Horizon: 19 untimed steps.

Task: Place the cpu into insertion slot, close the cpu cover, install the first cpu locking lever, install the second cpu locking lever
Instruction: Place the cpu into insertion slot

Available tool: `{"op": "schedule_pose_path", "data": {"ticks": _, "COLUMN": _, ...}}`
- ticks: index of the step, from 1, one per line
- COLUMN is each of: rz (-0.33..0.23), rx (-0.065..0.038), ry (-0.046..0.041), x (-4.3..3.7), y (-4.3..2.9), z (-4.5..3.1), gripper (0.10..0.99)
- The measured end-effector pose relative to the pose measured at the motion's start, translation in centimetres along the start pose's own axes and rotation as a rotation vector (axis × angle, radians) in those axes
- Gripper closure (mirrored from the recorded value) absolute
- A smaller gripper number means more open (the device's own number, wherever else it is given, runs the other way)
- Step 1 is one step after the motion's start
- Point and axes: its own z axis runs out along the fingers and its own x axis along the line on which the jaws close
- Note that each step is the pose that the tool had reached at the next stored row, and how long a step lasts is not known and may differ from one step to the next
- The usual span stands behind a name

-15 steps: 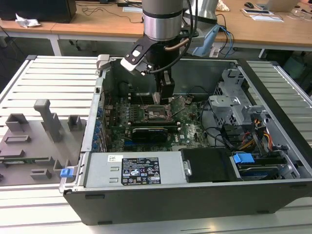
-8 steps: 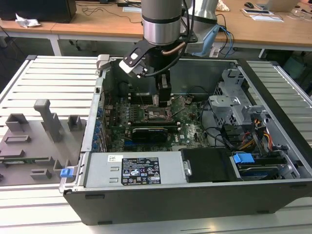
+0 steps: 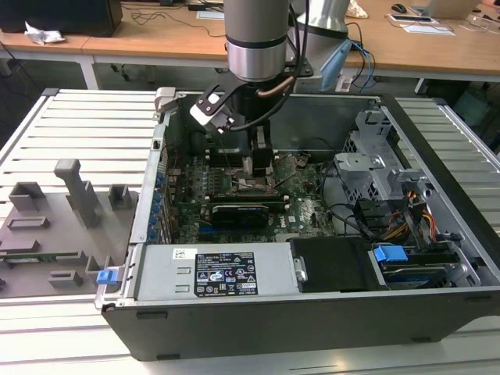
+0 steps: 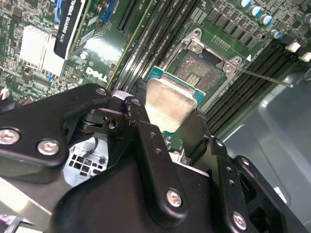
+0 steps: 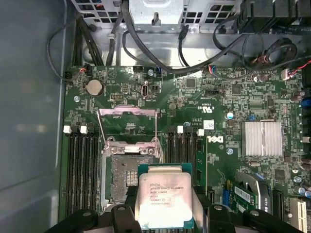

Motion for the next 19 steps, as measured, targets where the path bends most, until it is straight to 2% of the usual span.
{"op": "schedule_pose_path", "data": {"ticks": 5, "rz": 0.008, "rx": 0.0, "ry": -0.0008, "x": 0.2, "y": -0.26, "z": 0.79, "gripper": 0.565}}
{"op": "schedule_pose_path", "data": {"ticks": 10, "rz": 0.008, "rx": -0.001, "ry": -0.0007, "x": 0.8, "y": -0.42, "z": 2.1, "gripper": 0.565}}
{"op": "schedule_pose_path", "data": {"ticks": 15, "rz": 0.008, "rx": -0.001, "ry": -0.0006, "x": 1.82, "y": -0.48, "z": 2.61, "gripper": 0.565}}
{"op": "schedule_pose_path", "data": {"ticks": 19, "rz": 0.008, "rx": -0.001, "ry": -0.0008, "x": 1.82, "y": -0.58, "z": 2.88, "gripper": 0.565}}
